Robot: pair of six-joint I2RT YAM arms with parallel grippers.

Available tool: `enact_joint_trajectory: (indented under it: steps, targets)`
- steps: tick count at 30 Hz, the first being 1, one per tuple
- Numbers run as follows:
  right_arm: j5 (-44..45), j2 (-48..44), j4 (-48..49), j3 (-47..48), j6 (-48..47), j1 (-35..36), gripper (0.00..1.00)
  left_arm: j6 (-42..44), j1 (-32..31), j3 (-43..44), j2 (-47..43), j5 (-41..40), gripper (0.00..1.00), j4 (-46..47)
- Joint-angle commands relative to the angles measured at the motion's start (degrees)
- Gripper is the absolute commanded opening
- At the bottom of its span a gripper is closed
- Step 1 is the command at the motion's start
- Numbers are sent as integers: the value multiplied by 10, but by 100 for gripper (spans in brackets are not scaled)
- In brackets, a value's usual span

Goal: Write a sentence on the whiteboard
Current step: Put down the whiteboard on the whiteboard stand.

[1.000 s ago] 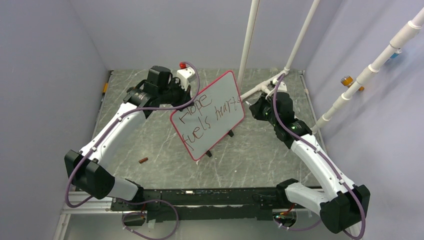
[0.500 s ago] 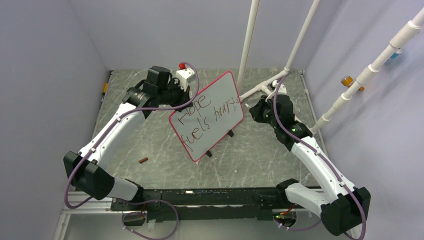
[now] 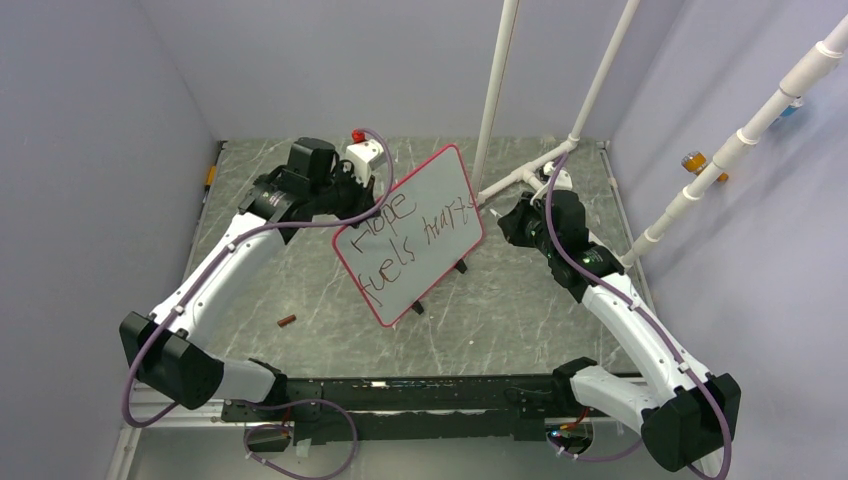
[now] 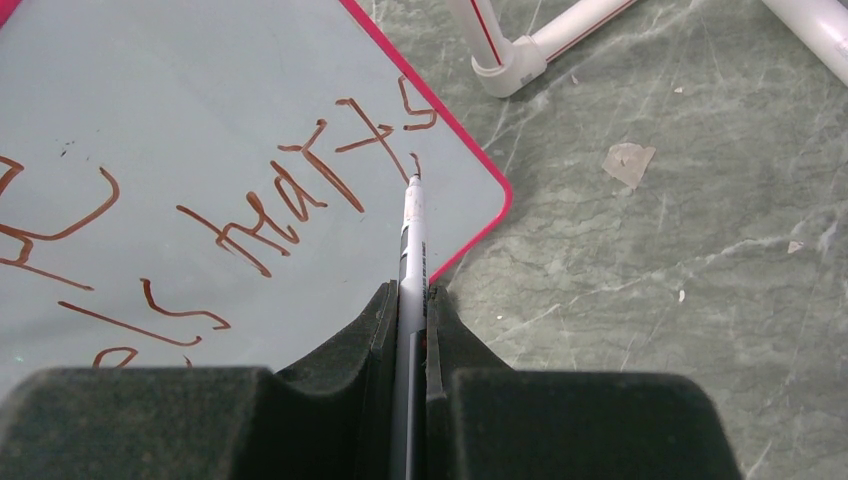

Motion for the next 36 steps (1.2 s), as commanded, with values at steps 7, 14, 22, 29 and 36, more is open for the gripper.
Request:
enact_joint_trajectory:
  steps: [7, 14, 22, 29, 36]
  targets:
    - [-4, -5, 18, -3, -9, 1, 0, 51, 0, -52, 27, -96, 13, -73]
    - [-5, -7, 21, -5, -9, 1, 0, 56, 5, -57, 33, -104, 27, -65]
    - [-6, -5, 24, -9, -9, 1, 0, 54, 7, -43, 39, -100, 30, -56]
    - [-6, -3, 25, -9, -10, 1, 0, 47, 7, -14, 47, -87, 38, -53]
    - [-2, -1, 23, -7, -12, 1, 0, 39, 7, 3, 42, -84, 44, -44]
